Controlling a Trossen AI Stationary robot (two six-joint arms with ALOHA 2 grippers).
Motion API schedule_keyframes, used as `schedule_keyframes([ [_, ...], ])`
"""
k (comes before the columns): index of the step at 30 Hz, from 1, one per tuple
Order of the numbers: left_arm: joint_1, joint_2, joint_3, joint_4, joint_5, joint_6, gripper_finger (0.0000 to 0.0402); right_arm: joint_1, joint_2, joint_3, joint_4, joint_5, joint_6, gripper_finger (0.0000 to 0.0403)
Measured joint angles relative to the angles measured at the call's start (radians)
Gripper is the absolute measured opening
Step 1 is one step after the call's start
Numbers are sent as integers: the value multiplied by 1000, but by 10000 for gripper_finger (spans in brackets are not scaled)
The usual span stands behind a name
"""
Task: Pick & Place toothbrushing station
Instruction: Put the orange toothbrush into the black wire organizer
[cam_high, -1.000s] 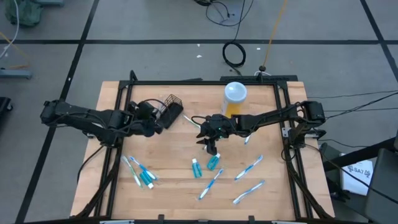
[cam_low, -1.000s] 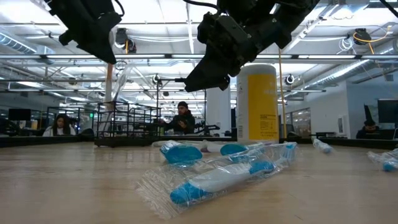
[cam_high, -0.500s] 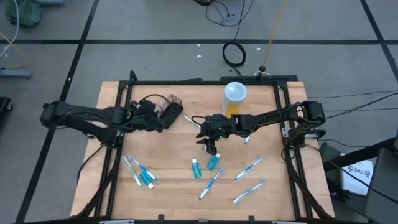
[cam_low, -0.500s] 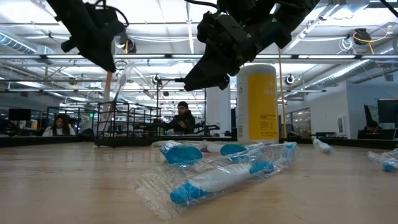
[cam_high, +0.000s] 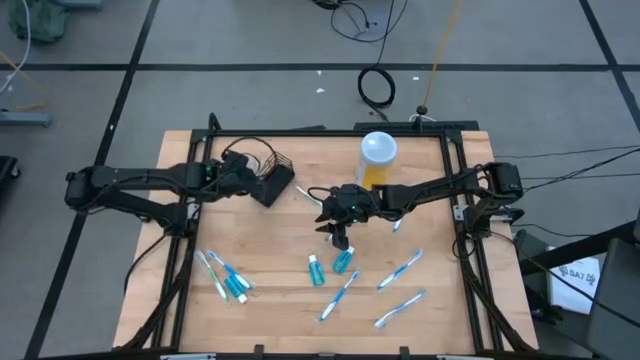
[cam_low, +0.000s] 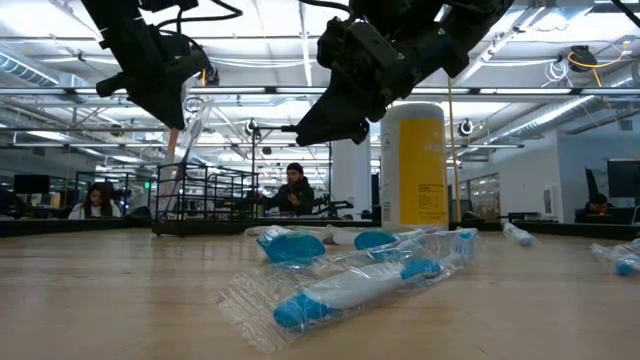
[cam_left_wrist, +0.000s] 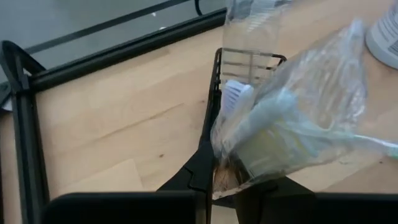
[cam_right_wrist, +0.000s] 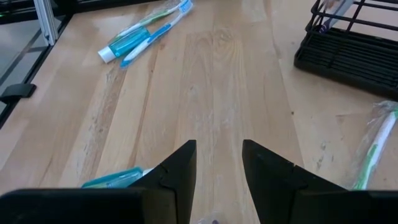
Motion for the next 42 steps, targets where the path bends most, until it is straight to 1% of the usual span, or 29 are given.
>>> schedule_keyframes([
  [6, 8, 12, -122, 165, 44, 26, 37, 0, 0, 0, 12, 0, 0, 125],
  [8, 18, 12, -156, 202, 42, 26, 37, 2, 0, 0, 16, 0, 0, 125],
  [11, 35, 9, -176, 215, 36, 23, 37, 2, 0, 0, 18, 0, 0, 125],
  [17, 55, 10, -178, 229, 46, 87, 39, 2, 0, 0, 22, 0, 0, 125],
  [20, 56, 10, -180, 246, 59, 121, 54, 2, 0, 0, 22, 0, 0, 125],
  [26, 59, 13, -183, 257, 73, 179, 108, 3, 0, 0, 22, 0, 0, 125],
  [30, 58, -7, -165, 224, 117, 213, 138, 3, 0, 0, 22, 0, 0, 125],
  [33, 58, -18, -131, 185, 130, 234, 151, 3, 0, 0, 22, 0, 0, 125],
  [38, 58, -31, -63, 70, 123, 237, 152, 3, 0, 0, 22, 0, 0, 125],
  [42, 58, -31, -34, -20, 123, 237, 152, 3, 0, 0, 22, 0, 0, 125],
])
